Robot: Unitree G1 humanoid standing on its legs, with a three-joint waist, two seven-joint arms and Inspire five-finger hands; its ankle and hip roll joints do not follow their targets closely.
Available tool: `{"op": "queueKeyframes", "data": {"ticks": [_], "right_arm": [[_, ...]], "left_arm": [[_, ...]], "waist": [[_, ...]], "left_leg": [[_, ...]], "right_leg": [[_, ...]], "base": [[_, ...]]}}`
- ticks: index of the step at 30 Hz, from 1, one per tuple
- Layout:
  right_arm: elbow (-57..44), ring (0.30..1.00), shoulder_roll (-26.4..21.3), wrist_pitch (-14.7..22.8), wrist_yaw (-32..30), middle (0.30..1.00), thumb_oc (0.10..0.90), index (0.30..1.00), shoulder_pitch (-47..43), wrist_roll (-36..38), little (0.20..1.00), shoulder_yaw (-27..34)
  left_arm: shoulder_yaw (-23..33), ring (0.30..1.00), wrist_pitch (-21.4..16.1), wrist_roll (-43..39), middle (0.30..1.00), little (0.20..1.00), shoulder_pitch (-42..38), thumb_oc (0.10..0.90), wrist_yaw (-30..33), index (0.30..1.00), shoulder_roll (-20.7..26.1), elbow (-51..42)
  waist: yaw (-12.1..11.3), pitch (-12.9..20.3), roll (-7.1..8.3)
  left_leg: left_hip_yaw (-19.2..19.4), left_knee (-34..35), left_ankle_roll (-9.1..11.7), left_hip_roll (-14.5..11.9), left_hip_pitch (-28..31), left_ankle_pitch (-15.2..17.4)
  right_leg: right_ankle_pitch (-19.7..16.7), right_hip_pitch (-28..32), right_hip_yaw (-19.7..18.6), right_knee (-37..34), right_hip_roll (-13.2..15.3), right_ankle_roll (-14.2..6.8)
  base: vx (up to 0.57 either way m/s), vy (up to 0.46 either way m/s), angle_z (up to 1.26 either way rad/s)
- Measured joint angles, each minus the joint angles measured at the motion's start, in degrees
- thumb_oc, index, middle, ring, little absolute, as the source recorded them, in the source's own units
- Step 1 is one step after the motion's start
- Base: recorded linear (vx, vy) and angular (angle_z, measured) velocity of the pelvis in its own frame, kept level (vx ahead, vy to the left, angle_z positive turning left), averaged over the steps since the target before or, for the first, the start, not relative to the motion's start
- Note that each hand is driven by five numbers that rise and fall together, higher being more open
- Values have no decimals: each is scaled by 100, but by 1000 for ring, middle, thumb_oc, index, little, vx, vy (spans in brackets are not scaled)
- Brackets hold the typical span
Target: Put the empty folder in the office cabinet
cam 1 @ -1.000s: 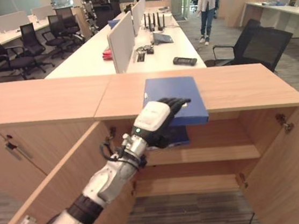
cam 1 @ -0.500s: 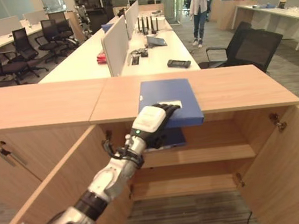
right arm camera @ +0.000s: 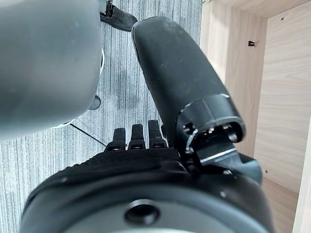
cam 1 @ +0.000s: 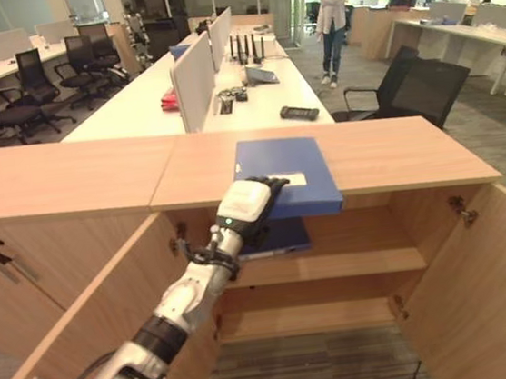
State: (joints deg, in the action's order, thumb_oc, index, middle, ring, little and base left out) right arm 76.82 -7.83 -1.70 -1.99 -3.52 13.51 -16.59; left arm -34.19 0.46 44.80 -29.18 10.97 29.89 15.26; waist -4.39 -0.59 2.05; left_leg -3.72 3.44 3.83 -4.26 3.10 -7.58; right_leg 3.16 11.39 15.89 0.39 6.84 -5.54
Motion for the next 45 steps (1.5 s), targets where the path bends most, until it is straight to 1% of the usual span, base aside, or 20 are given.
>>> {"op": "queueKeyframes", "data": {"ticks": [5, 9, 12, 13, 17, 18, 20, 24, 25, 26, 27, 28, 29, 33, 35, 37, 43, 45], "right_arm": [[-1, 900, -1, -1, 3, 900, 800, 900, -2, 0, 900, 0], [-1, 900, -21, -4, 5, 900, 800, 900, 4, 1, 900, 0], [-1, 900, -56, -7, 5, 900, 800, 900, -1, 1, 900, -2], [-1, 900, -89, -7, 5, 900, 800, 900, 11, 0, 900, -4], [0, 900, -157, -8, 3, 900, 800, 900, 50, 0, 900, -4], [1, 900, -206, -6, 0, 900, 800, 900, 81, 0, 900, -6], [2, 900, -248, -5, 0, 900, 800, 900, 121, -2, 900, -12], [21, 900, -305, -17, -3, 900, 800, 900, 318, 1, 900, -54], [13, 900, -310, -4, -4, 900, 800, 900, 358, 8, 900, -47], [-5, 900, -313, 2, 0, 900, 800, 900, 355, 5, 900, -52], [-11, 900, -315, 8, 2, 900, 800, 900, 348, 2, 900, -58], [-11, 900, -318, 12, 5, 900, 800, 900, 339, 1, 900, -61], [-12, 900, -322, 17, 3, 900, 800, 900, 341, 3, 900, -58], [-17, 900, -330, 24, 2, 900, 800, 900, 343, 3, 900, -58], [-19, 900, -336, 32, 1, 900, 800, 900, 349, 4, 900, -57], [-19, 900, -336, 38, 0, 900, 800, 900, 349, 4, 900, -58], [-16, 900, -337, 46, -7, 900, 800, 900, 355, 4, 900, -58], [-17, 900, -336, 54, -11, 900, 800, 900, 356, 4, 900, -59]], "left_arm": [[-29, 900, 68, 0, 900, 900, -2, 800, 0, 900, -27, 71], [-208, 900, 123, 49, 900, 900, -199, 800, 28, 900, -157, 414], [-306, 900, 171, 54, 900, 900, -311, 800, 71, 900, -206, 623], [-413, 900, 185, 60, 900, 900, -407, 800, 97, 900, -210, 732], [-450, 900, 197, 75, 900, 900, -437, 800, 109, 900, -221, 840], [-495, 900, 202, 120, 900, 900, -514, 800, 139, 900, -328, 1099], [-545, 900, 223, 166, 900, 900, -608, 800, 174, 900, -426, 1281], [-662, 900, 262, 288, 900, 900, -751, 800, 225, 900, -425, 1484], [-668, 589, 288, 288, 589, 589, -792, 593, 239, 589, -425, 1616], [-667, 589, 315, 288, 589, 589, -800, 593, 247, 589, -424, 1659], [-667, 429, 332, 289, 429, 429, -812, 486, 266, 429, -427, 1730], [-667, 300, 331, 288, 300, 300, -844, 400, 289, 300, -440, 1828], [-666, 300, 328, 289, 300, 300, -901, 400, 405, 300, -446, 1962], [-660, 300, 412, 295, 300, 300, -1132, 400, 507, 300, -462, 2116], [-628, 300, 438, 347, 300, 300, -1139, 400, 611, 300, -458, 2134], [-655, 300, 443, 604, 300, 300, -1131, 400, 644, 300, -454, 2178], [-593, 300, 467, 743, 300, 300, -1024, 400, 897, 300, -454, 2290], [-547, 300, 558, 741, 300, 300, -994, 400, 1014, 300, -459, 2300]], "waist": [[16, 2, -3], [40, 15, -10], [116, 48, -25], [128, 65, -41], [135, 116, -72], [130, 190, -66], [136, 207, -61], [141, 211, -63], [177, 215, -69], [212, 217, -72], [259, 223, -78], [267, 230, -86], [281, 238, -98], [283, 252, -113], [277, 263, -121], [270, 283, -122], [269, 298, -124], [270, 300, -122]], "left_leg": [[4, 0, -1, 1, 2, 0], [9, 0, -1, 1, 7, 0], [11, 0, -6, 3, 8, 4], [22, 0, -10, 0, 9, 10], [60, 0, -15, -4, 11, 20], [67, 0, -17, -4, 12, 22], [72, -1, -18, -6, 14, 23], [113, -2, -59, -21, 13, 53], [135, -4, -60, -31, 17, 54], [138, -5, -60, -34, 16, 54], [136, -5, -58, -35, 17, 54], [137, -5, -42, -37, 21, 66], [165, -5, -8, -48, 38, 91], [188, -4, -4, -61, 81, 102], [191, -4, -4, -62, 80, 104], [190, -5, -10, -64, 81, 104], [190, -8, -45, -67, 104, 96], [190, -10, -48, -69, 107, 101]], "right_leg": [[-7, 0, -4, -1, 1, 9], [-7, 1, -9, 6, 3, 9], [-8, 0, -11, 11, 6, 7], [-8, -12, -23, 21, 6, 7], [-10, -37, -73, 32, 7, 5], [-9, -40, -80, 37, 9, 3], [-8, -47, -86, 49, 10, 3], [22, -86, -114, 81, 10, -35], [18, -96, -122, 84, 5, -30], [16, -97, -122, 85, 3, -26], [18, -96, -124, 90, 3, -23], [21, -98, -125, 102, 3, -21], [44, -118, -134, 146, 2, -5], [102, -141, -149, 261, 10, -5], [124, -166, -153, 311, 14, -13], [166, -194, -155, 381, 20, 0], [223, -198, -155, 443, 24, 7], [227, -201, -155, 456, 23, 9]], "base": [[0, 0, 0], [0, 0, 0], [0, 0, 0], [3, -1, -4], [15, -5, -6], [0, 0, 0], [0, 0, 0], [17, -9, -6], [9, -3, -7], [14, -9, -5], [0, 0, 0], [21, -14, -4], [16, -8, -8], [5, -2, -4], [0, 0, 0], [0, 0, 0], [0, 0, 0], [0, 0, 0]]}}
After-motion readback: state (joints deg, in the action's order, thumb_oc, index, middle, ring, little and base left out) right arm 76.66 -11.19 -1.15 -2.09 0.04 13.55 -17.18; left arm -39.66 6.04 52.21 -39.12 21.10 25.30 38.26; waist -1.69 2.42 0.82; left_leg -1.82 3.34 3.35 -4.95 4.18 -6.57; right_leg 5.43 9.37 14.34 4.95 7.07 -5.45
